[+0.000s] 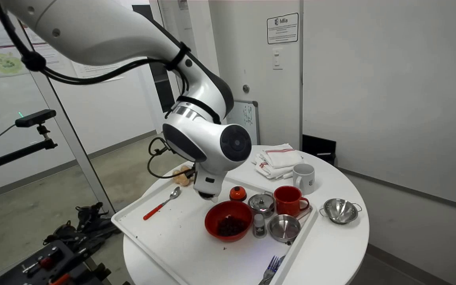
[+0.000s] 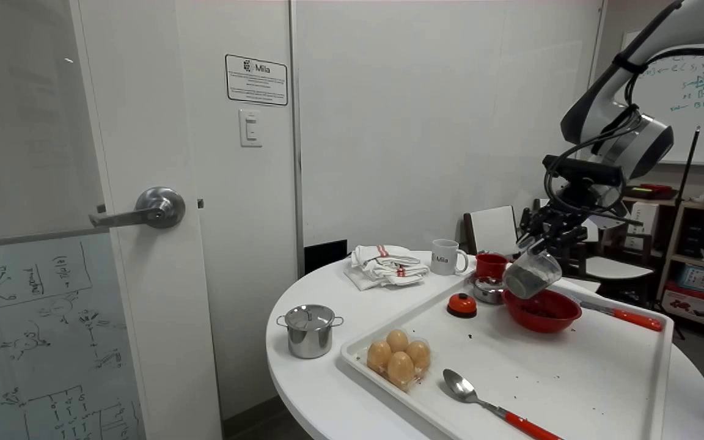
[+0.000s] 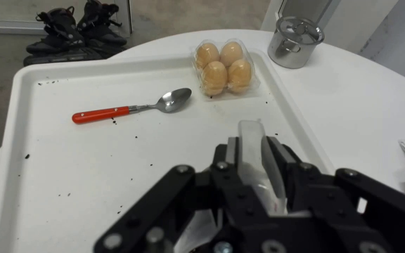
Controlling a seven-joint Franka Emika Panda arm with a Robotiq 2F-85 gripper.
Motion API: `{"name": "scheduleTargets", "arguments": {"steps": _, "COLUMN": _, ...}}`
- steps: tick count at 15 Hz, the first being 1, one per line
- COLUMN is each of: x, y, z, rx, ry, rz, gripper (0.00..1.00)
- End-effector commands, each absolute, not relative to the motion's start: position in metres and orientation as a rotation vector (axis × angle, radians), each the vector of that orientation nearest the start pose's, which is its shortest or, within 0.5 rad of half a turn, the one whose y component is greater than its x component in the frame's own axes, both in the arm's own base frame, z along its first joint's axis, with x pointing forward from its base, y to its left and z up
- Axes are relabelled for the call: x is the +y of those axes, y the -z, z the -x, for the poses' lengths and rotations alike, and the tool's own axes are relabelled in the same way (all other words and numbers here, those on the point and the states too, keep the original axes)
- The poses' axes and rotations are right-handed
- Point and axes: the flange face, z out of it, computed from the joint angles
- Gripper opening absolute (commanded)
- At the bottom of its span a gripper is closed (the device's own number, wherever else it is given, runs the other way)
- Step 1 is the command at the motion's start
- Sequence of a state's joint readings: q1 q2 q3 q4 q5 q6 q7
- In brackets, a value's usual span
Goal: Pour the contents in the clear jug into the red bowl three times
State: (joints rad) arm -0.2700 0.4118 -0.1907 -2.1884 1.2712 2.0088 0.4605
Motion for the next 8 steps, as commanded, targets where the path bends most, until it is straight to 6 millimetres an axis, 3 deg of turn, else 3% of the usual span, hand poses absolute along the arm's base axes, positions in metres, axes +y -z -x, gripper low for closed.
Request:
{"name": "scheduleTargets", "arguments": {"steps": 1, "x": -0.192, "y": -0.191, "z": -0.48, "rx": 1.681, "ry": -0.561, "rz": 1.276, "gripper": 0.09}}
{"name": "scheduleTargets", "arguments": {"steps": 8, "x": -0.205, "y": -0.187, "z": -0.469, "rx": 1.546, "ry": -0.589, "rz": 1.201, "gripper": 0.09}}
